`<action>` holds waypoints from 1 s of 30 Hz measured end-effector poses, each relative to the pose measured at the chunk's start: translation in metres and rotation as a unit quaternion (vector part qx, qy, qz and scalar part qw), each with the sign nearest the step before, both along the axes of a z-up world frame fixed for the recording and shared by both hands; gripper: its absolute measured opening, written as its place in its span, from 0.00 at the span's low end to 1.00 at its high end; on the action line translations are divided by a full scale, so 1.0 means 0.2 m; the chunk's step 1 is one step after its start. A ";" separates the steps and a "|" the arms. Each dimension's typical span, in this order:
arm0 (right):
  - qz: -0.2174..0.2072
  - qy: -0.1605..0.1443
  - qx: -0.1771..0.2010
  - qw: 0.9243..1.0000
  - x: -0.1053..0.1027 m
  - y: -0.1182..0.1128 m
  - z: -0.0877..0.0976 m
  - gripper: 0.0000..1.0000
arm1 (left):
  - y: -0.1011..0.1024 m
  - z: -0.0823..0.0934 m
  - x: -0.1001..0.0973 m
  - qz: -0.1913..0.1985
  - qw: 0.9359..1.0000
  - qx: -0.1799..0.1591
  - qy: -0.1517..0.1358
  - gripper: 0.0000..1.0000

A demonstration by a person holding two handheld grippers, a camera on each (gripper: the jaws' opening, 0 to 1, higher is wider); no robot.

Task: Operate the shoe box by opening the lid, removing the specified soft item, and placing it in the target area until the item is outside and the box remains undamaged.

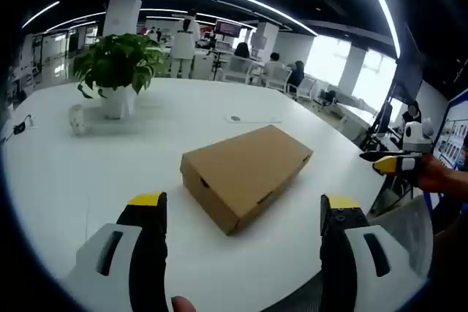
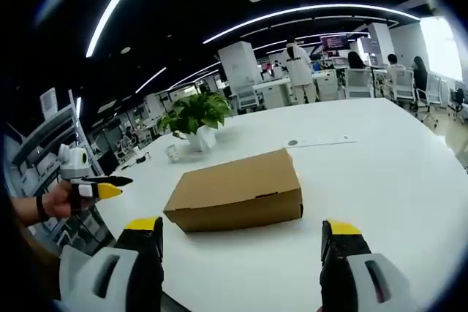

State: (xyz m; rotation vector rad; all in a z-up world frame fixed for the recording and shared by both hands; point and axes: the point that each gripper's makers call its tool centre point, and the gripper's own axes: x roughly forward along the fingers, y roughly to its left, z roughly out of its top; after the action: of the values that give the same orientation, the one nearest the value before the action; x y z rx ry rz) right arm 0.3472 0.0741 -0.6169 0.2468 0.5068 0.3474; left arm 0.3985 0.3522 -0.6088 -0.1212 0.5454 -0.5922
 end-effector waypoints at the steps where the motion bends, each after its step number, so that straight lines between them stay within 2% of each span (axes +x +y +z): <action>1: 0.000 0.000 0.000 1.000 0.00 0.00 0.00 0.89 | 0.00 0.00 0.00 0.000 1.000 0.000 0.000 0.86; 30: -0.005 0.001 0.006 1.000 -0.02 0.00 -0.02 0.89 | 0.00 0.00 -0.01 -0.001 1.000 0.001 0.001 0.86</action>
State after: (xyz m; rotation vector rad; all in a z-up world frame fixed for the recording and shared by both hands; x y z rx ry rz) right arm 0.3429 0.0735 -0.6203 0.2619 0.5051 0.3402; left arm 0.3956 0.3527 -0.6089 -0.1203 0.5488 -0.5939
